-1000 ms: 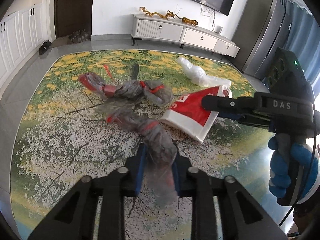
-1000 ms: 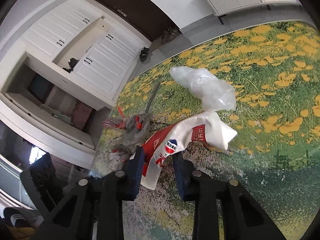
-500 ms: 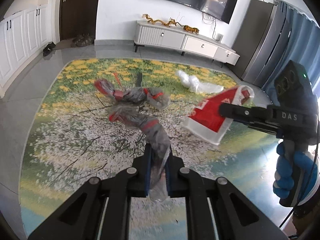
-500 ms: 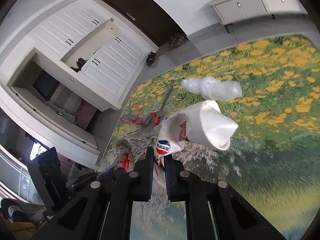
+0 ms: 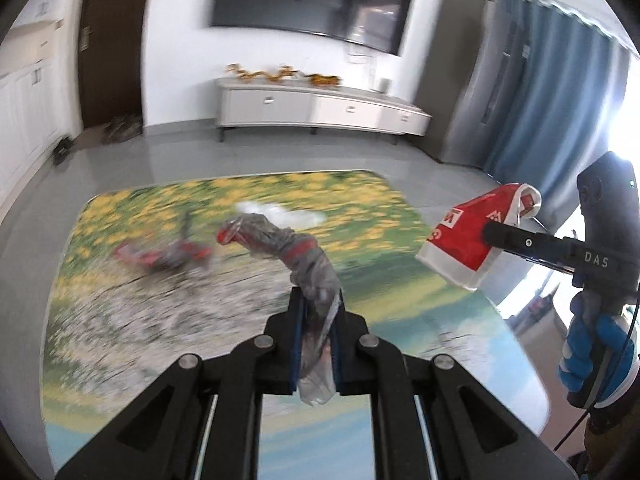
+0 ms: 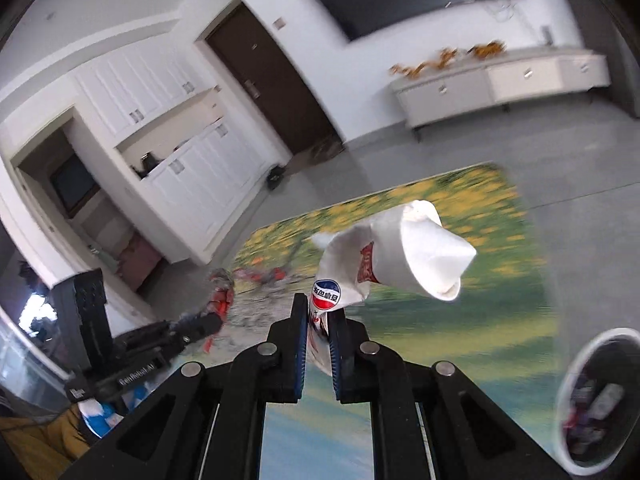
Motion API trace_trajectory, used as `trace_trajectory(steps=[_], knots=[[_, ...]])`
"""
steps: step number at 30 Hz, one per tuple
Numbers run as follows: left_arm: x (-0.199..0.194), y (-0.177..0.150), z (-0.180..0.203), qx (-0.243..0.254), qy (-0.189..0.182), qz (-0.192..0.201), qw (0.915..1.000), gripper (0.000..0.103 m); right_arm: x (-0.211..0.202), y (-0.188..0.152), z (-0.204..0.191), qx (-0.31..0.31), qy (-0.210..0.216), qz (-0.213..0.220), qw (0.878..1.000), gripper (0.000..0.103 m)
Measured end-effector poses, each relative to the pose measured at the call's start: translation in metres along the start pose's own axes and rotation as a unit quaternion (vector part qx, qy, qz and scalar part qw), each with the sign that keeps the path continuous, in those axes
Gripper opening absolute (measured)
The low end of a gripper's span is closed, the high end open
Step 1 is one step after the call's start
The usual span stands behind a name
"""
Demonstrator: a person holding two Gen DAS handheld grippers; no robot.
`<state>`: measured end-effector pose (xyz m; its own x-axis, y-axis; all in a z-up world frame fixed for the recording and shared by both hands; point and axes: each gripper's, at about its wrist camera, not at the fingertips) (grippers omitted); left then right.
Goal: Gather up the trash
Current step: 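Carry both bags over the bin and open both tools to drop them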
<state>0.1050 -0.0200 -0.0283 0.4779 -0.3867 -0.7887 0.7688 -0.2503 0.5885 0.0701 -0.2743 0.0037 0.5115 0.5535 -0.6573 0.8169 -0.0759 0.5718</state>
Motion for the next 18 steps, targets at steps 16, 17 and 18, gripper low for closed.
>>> trace_trajectory(steps=[16, 17, 18], knots=[[0.111, 0.044, 0.251, 0.179, -0.12, -0.086, 0.9727, 0.01, -0.135, -0.099, 0.168, 0.116, -0.203, 0.027, 0.972, 0.01], [0.12, 0.044, 0.263, 0.183, -0.125, -0.092, 0.9708, 0.01, -0.134, -0.104, 0.18, 0.125, -0.206, 0.022, 0.97, 0.01], [0.126, 0.046, 0.272, 0.186, -0.129, -0.096, 0.9693, 0.01, -0.132, -0.106, 0.189, 0.133, -0.206, 0.017, 0.969, 0.01]])
Point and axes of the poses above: each gripper's, at about its wrist camera, not at the fingertips, and x roughly the way its jaws point, z to its right, y to its top, and after that the axes turned 11 degrees about -z, right-handed
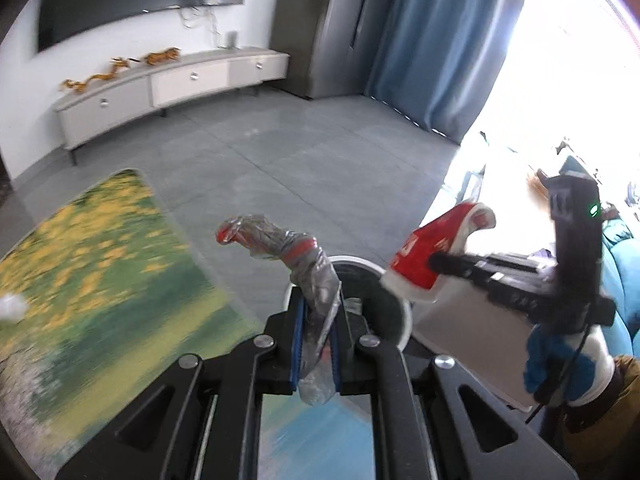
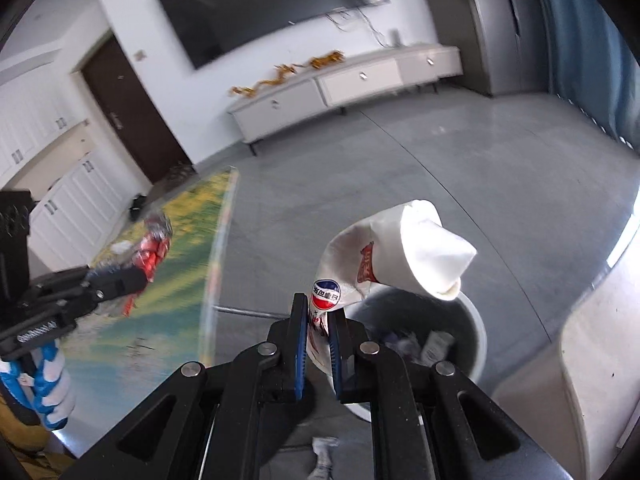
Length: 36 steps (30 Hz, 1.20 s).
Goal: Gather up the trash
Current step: 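Carry both bags over the bin and open both tools to drop them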
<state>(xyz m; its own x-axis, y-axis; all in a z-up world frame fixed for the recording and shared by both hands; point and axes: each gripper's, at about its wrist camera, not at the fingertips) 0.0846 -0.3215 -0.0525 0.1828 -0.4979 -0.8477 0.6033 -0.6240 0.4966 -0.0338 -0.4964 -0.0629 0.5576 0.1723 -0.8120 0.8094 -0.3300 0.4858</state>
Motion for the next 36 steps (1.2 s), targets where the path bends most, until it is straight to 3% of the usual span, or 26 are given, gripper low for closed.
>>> trace_trajectory(steps=[10, 11, 15, 21, 26, 34, 36], knots=[[0.071, 0.043, 0.023, -0.016, -0.052, -0.033, 0.998, 0.012, 0.058, 0.007, 0.059, 0.027, -0.008, -0.055, 0.998, 0.012], [0.076, 0.046, 0.023, -0.021, -0.061, -0.036, 0.9973, 0.015, 0.064, 0.007, 0.061, 0.029, -0.01, -0.06, 0.998, 0.012], [0.087, 0.053, 0.018, -0.042, -0.075, -0.032, 0.9957, 0.051, 0.083, 0.01, 0.07, 0.039, -0.021, -0.076, 0.996, 0.013], [0.091, 0.055, 0.014, -0.05, -0.087, -0.036, 0.9943, 0.051, 0.093, 0.006, 0.077, 0.049, -0.038, -0.089, 0.994, 0.028], [0.081, 0.051, 0.012, -0.054, -0.082, -0.027, 0.9948, 0.051, 0.088, 0.004, 0.076, 0.053, -0.04, -0.087, 0.994, 0.033], [0.04, 0.035, 0.002, -0.057, -0.043, 0.006, 0.9974, 0.052, 0.053, 0.013, 0.054, 0.049, -0.049, -0.046, 0.997, 0.049], [0.027, 0.029, -0.002, -0.062, -0.034, 0.016, 0.9974, 0.056, 0.037, 0.015, 0.044, 0.044, -0.052, -0.031, 0.997, 0.052]])
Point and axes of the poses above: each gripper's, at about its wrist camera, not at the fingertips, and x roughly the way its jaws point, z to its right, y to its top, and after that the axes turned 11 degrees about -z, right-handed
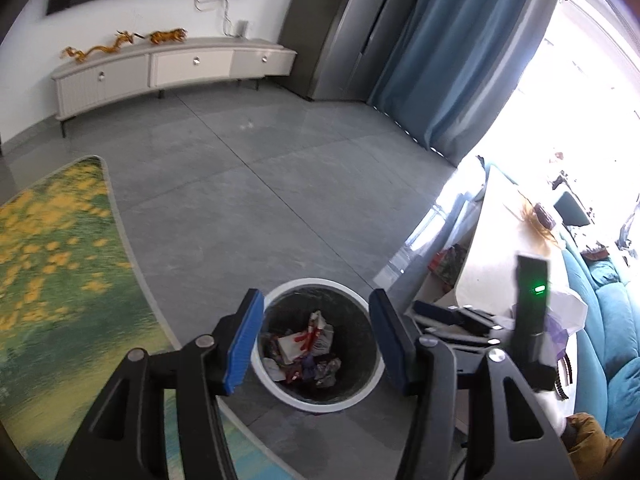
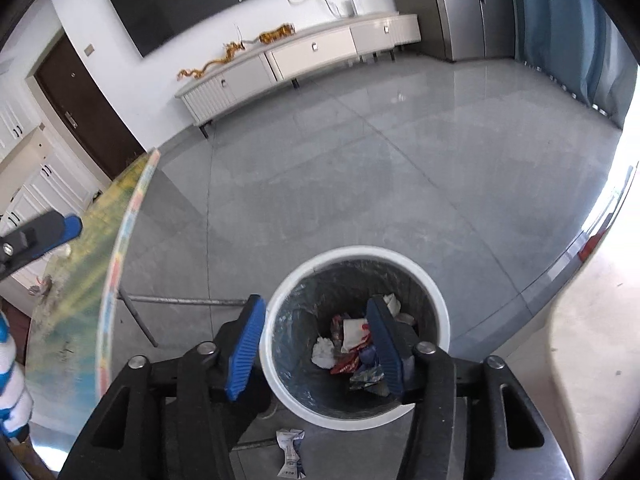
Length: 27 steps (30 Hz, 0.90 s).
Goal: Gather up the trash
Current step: 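Carry both bags over the bin and open both tools to drop them, then move both open tools back over the table toward the last items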
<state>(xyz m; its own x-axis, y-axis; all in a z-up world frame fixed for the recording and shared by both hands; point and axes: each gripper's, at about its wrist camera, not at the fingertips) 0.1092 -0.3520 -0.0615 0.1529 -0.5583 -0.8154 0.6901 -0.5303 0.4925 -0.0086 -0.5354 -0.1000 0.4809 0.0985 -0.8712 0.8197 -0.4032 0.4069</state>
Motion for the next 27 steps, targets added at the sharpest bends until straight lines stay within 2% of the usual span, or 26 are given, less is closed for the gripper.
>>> trace_trajectory(steps=[6, 12, 16, 21, 23, 27], knots=[[-0.044, -0.02, -0.023, -0.021, 0.044, 0.036, 0.9982, 0.057, -0.044, -0.001, -0.03, -0.017, 0.004, 0.043, 0.999, 0.058], [-0.092, -0.043, -0.047, -0.042, 0.1, 0.079, 0.991, 0.057, -0.081, -0.003, -0.078, -0.049, 0.016, 0.081, 0.995, 0.063], [-0.125, -0.06, -0.064, -0.054, 0.145, 0.107, 0.9821, 0.058, -0.095, -0.005, -0.113, -0.073, 0.024, 0.1, 0.992, 0.068], [-0.168, -0.085, -0.087, -0.072, 0.194, 0.143, 0.9677, 0.063, -0.103, -0.007, -0.16, -0.106, 0.018, 0.117, 0.987, 0.08], [-0.183, -0.095, -0.096, -0.08, 0.208, 0.156, 0.9622, 0.063, -0.102, -0.008, -0.181, -0.121, 0.017, 0.117, 0.986, 0.083], [-0.21, -0.115, -0.115, -0.099, 0.242, 0.173, 0.9496, 0.064, -0.094, -0.014, -0.218, -0.141, 0.005, 0.122, 0.982, 0.096]])
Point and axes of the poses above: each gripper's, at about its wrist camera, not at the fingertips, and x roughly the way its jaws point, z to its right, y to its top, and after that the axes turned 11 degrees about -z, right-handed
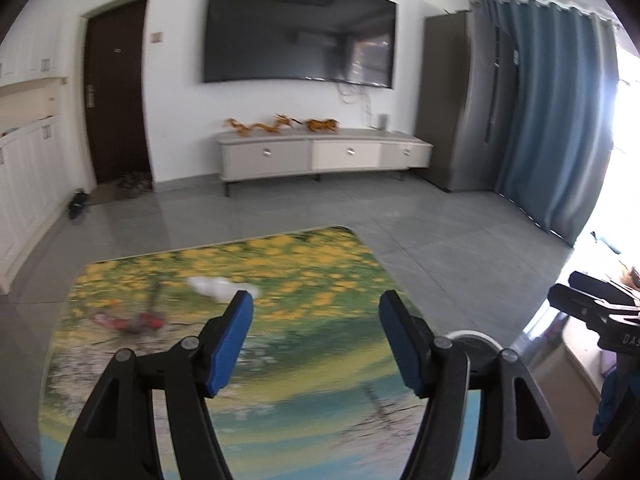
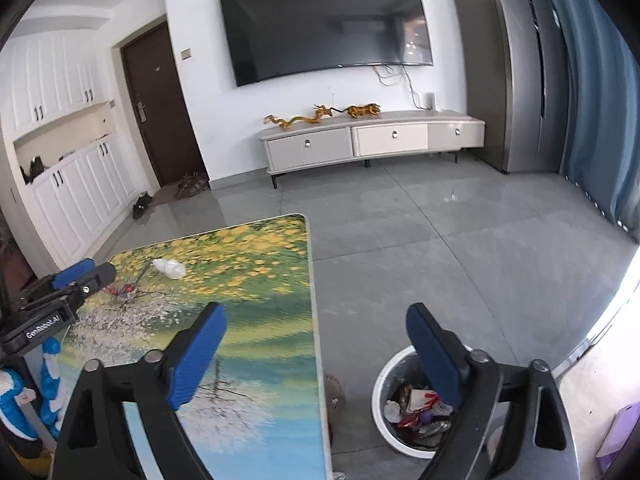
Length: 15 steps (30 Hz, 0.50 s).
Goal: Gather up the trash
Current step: 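Move both open tools back over the table toward the last items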
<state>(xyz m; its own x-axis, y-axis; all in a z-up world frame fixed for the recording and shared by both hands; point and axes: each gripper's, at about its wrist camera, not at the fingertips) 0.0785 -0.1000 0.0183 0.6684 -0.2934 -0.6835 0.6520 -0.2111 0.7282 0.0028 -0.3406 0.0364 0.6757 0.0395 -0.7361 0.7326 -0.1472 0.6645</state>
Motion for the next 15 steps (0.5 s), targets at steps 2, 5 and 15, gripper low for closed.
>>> trace_trajectory(steps=[2, 5, 15], knots=[[-0.008, -0.004, -0.016, -0.008, 0.017, 0.008, 0.9998, 0.064, 0.002, 0.003, -0.016, -0.007, 0.001, 0.004, 1.0, 0.099], [-0.02, -0.007, -0.037, -0.019, 0.041, 0.018, 0.9988, 0.064, 0.008, 0.008, -0.04, -0.017, 0.005, 0.008, 1.0, 0.103], [-0.048, -0.024, -0.102, -0.076, 0.074, 0.038, 0.9936, 0.064, 0.022, 0.012, -0.104, -0.056, -0.005, 0.012, 0.998, 0.103]])
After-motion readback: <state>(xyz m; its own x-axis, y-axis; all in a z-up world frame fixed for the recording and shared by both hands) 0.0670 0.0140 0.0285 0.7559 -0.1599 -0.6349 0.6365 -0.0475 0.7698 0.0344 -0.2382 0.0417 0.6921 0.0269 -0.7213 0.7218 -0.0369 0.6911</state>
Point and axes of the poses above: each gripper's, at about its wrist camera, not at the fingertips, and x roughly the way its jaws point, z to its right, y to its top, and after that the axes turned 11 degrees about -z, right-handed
